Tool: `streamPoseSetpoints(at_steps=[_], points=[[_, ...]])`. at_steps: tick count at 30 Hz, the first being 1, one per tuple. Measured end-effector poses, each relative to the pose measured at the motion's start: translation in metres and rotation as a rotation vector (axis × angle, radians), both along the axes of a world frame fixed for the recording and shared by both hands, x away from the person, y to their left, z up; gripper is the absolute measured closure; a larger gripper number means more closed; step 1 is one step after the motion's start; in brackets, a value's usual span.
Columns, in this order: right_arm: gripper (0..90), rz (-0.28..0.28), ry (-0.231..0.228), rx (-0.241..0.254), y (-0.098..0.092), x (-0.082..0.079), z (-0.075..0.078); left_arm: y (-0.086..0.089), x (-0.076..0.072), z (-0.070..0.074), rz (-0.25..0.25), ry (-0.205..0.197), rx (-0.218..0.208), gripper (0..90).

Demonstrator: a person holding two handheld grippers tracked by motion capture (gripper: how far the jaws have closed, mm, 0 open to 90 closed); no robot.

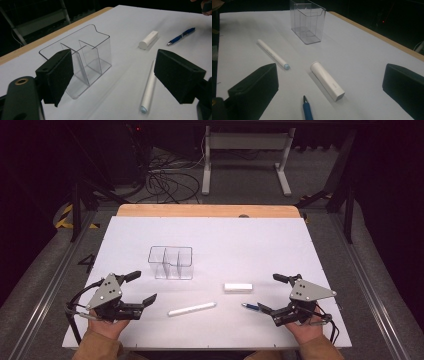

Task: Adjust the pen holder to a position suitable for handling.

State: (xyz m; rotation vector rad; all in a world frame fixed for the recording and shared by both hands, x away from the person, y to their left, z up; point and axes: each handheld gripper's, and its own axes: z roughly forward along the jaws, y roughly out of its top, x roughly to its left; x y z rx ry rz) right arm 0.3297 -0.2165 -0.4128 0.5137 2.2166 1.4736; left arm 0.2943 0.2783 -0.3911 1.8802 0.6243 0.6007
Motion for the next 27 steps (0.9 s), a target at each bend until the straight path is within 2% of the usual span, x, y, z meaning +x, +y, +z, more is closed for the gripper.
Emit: streamPoseSetpoints(at_steps=[4, 7, 15, 21, 27], points=[[0.8, 0.001, -0.001, -0.002, 0.0, 0.0, 0.0, -0.002, 0.001, 0.002, -0.006, 0.01, 0.012, 18.3], [0.9, 0.003, 0.002, -0.001, 0.001, 0.0, 0.0, -0.003, 0.004, 0.004, -0.018, 0.026, 0.003, 18.4], [0.9, 0.007, 0.006, -0.004, 0.001, 0.0, 0.0, -0.007, 0.016, 0.011, -0.033, 0.038, 0.013, 19.0], [0.9, 0.008, 0.008, -0.006, 0.001, 0.0, -0.001, -0.009, 0.025, 0.013, -0.042, 0.066, 0.01, 19.1], [0.9, 0.01, 0.011, -0.007, 0.002, 0.0, -0.001, -0.009, 0.03, 0.017, -0.044, 0.063, 0.009, 19.1]])
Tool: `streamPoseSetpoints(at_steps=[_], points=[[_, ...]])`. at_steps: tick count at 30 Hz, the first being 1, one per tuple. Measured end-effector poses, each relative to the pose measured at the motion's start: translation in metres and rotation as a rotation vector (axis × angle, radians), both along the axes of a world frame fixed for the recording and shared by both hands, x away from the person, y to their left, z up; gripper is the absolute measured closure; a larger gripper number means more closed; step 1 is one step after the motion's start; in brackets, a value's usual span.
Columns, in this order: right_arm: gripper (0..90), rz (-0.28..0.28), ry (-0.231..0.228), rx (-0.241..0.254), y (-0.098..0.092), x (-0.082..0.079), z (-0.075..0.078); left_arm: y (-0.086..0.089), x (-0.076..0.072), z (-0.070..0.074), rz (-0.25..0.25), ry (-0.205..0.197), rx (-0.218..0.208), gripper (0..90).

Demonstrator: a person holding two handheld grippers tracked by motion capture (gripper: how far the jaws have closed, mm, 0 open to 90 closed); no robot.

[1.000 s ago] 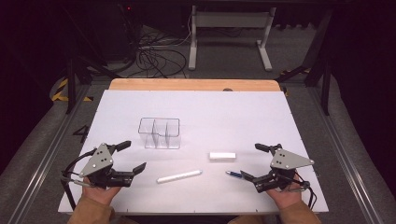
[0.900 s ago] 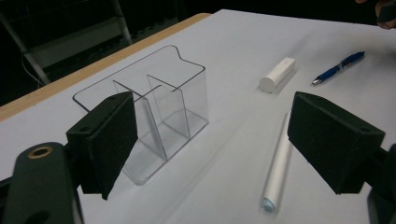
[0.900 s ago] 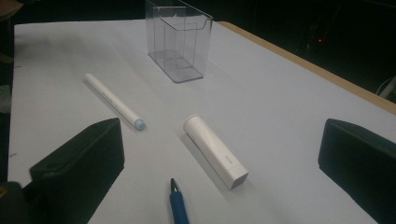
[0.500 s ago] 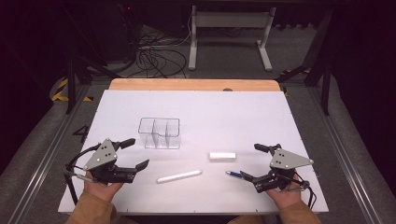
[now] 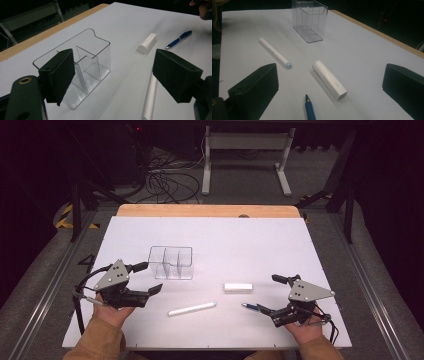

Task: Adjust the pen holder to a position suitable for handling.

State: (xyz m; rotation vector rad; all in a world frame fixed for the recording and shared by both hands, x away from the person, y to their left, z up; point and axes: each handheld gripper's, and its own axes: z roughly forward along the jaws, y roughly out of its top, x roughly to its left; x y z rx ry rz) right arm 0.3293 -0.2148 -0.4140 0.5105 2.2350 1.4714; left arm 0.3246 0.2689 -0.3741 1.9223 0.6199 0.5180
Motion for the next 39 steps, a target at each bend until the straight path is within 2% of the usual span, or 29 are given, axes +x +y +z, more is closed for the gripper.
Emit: streamPoseSetpoints(at_steps=[6, 11, 16, 23, 26, 29, 32, 33, 35, 39], points=[[0.9, 0.0, 0.002, -0.005, 0.0, 0.0, -0.001, -0.004, 0.006, 0.004, -0.009, -0.006, 0.015, 19.3], [0.9, 0.003, 0.003, -0.005, 0.0, 0.0, -0.001, -0.007, 0.012, 0.008, -0.014, -0.002, -0.003, 19.4], [0.9, 0.004, 0.004, -0.005, 0.0, 0.0, -0.001, -0.011, 0.017, 0.01, -0.026, 0.001, 0.013, 19.4], [0.9, 0.005, 0.007, -0.005, 0.0, 0.0, -0.001, -0.014, 0.023, 0.012, -0.036, 0.015, 0.034, 19.5], [0.9, 0.007, 0.007, -0.005, 0.0, 0.0, -0.001, -0.012, 0.025, 0.012, -0.039, 0.03, 0.02, 21.2], [0.8, 0.009, 0.008, -0.003, 0.0, 0.0, -0.001, -0.012, 0.025, 0.011, -0.042, 0.029, 0.027, 23.1], [0.9, 0.011, 0.011, -0.002, 0.0, 0.0, -0.001, -0.014, 0.027, 0.011, -0.042, 0.031, 0.066, 25.1], [0.9, 0.011, 0.01, -0.002, 0.001, 0.0, -0.001, -0.014, 0.027, 0.011, -0.042, 0.031, 0.066, 26.8], [0.9, 0.013, 0.012, -0.002, 0.001, 0.0, -0.001, -0.015, 0.029, 0.012, -0.049, 0.055, 0.096, 30.0], [0.9, 0.015, 0.016, -0.005, 0.001, 0.001, -0.002, -0.014, 0.036, 0.014, -0.049, 0.084, 0.129, 32.3]])
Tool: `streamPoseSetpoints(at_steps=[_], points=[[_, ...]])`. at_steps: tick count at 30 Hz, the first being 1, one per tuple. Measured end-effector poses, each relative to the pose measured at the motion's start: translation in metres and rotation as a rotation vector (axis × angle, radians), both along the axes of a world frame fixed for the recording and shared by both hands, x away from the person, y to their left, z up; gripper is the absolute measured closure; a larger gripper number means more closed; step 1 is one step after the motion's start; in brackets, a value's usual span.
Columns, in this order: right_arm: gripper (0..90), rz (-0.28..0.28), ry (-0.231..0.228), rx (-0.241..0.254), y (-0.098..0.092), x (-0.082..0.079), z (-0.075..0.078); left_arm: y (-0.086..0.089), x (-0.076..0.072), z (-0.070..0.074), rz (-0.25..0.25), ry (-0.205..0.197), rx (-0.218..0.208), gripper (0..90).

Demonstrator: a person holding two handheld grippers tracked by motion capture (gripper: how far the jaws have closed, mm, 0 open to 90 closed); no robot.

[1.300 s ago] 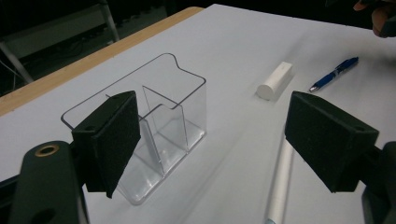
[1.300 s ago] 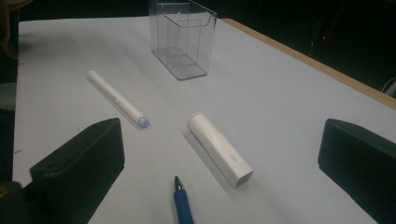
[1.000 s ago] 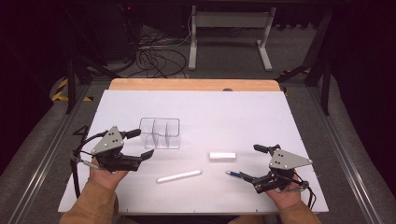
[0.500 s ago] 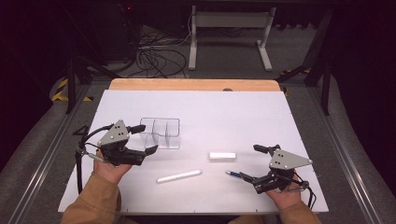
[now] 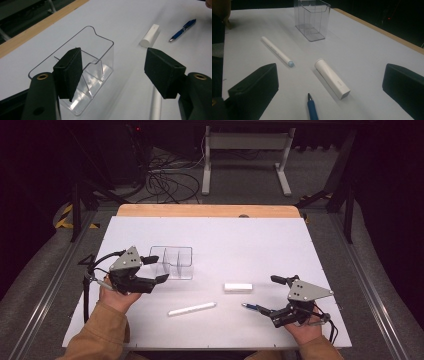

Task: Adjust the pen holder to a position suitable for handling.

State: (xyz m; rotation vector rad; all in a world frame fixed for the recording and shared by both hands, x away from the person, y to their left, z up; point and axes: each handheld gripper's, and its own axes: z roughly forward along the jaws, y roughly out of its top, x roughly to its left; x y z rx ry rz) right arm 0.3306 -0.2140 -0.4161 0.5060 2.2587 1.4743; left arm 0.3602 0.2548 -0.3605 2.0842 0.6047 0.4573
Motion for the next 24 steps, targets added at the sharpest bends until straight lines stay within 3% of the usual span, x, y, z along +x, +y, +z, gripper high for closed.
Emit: streamPoseSetpoints(at_steps=[5, 10, 17, 24], points=[[0.8, 0.002, 0.001, 0.0, 0.001, -0.001, 0.0, -0.001, 0.007, 0.0, 0.016, -0.001, 0.077, 34.0], [0.8, 0.004, 0.002, 0.0, 0.001, 0.0, 0.0, -0.003, 0.011, 0.001, 0.012, -0.004, 0.125, 35.4], [0.9, 0.005, 0.006, -0.004, 0.001, 0.0, 0.0, -0.009, 0.022, -0.001, -0.007, 0.021, 0.208, 37.7], [0.9, 0.009, 0.005, -0.007, 0.002, 0.0, -0.001, -0.013, 0.033, -0.003, -0.011, 0.045, 0.26, 38.5]])
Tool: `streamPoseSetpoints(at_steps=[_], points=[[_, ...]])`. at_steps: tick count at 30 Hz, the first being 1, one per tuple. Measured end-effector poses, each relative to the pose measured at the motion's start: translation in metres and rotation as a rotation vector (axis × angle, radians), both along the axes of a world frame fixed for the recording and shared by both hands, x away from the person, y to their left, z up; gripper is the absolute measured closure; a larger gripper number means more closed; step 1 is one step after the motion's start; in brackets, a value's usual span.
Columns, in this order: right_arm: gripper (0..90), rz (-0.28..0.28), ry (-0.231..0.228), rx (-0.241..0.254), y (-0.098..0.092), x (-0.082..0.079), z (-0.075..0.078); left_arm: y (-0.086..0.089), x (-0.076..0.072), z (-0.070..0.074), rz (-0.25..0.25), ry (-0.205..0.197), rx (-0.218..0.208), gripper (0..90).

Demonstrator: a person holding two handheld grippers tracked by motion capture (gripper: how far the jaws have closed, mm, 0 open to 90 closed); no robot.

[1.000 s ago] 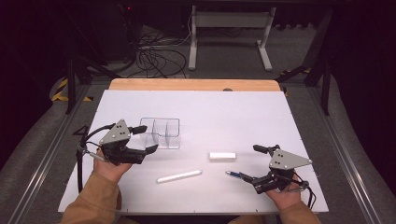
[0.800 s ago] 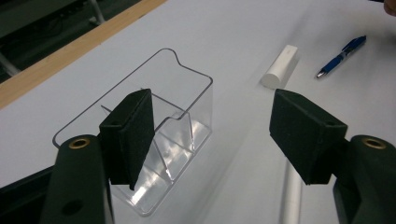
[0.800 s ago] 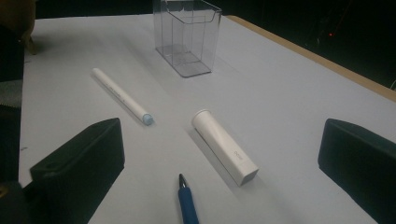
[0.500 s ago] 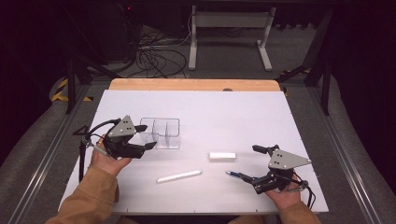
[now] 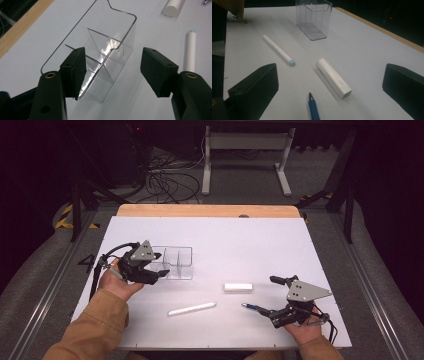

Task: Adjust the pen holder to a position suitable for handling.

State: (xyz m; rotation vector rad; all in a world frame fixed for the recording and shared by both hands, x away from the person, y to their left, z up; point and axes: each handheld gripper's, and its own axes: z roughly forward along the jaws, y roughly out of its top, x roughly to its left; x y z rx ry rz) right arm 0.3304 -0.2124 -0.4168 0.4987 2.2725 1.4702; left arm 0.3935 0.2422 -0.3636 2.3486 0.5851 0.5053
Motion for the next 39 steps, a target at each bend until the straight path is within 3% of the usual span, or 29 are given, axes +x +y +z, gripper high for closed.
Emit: streamPoseSetpoints(at_steps=[5, 14, 16, 23, 26, 30, 34, 37, 39], points=[[0.9, 0.004, 0.004, -0.003, 0.0, 0.0, -0.001, -0.001, 0.01, -0.001, -0.003, 0.053, 0.017, 39.4], [1.0, 0.011, 0.006, -0.004, 0.001, 0.0, -0.001, -0.007, 0.019, -0.001, 0.023, 0.102, 0.075, 46.6], [1.0, 0.011, 0.006, -0.005, 0.001, 0.0, -0.001, -0.009, 0.022, -0.002, 0.04, 0.104, 0.106, 50.1], [1.2, 0.015, 0.007, -0.004, 0.001, 0.0, -0.001, -0.007, 0.026, -0.003, 0.051, 0.116, 0.109, 57.6], [1.4, 0.018, 0.001, -0.008, 0.002, 0.0, -0.001, -0.009, 0.029, -0.007, 0.043, 0.143, 0.143, 59.4], [1.4, 0.018, 0.004, -0.005, 0.002, 0.0, -0.001, -0.011, 0.03, -0.011, 0.036, 0.149, 0.176, 60.7], [1.5, 0.018, 0.009, -0.007, 0.002, 0.0, -0.001, -0.009, 0.034, -0.014, 0.021, 0.178, 0.172, 62.1], [1.5, 0.02, 0.006, -0.009, 0.002, 0.0, -0.001, -0.009, 0.035, -0.016, 0.015, 0.18, 0.18, 63.0], [1.5, 0.019, 0.01, -0.007, 0.002, 0.0, -0.002, -0.011, 0.034, -0.017, 0.004, 0.166, 0.207, 63.2]])
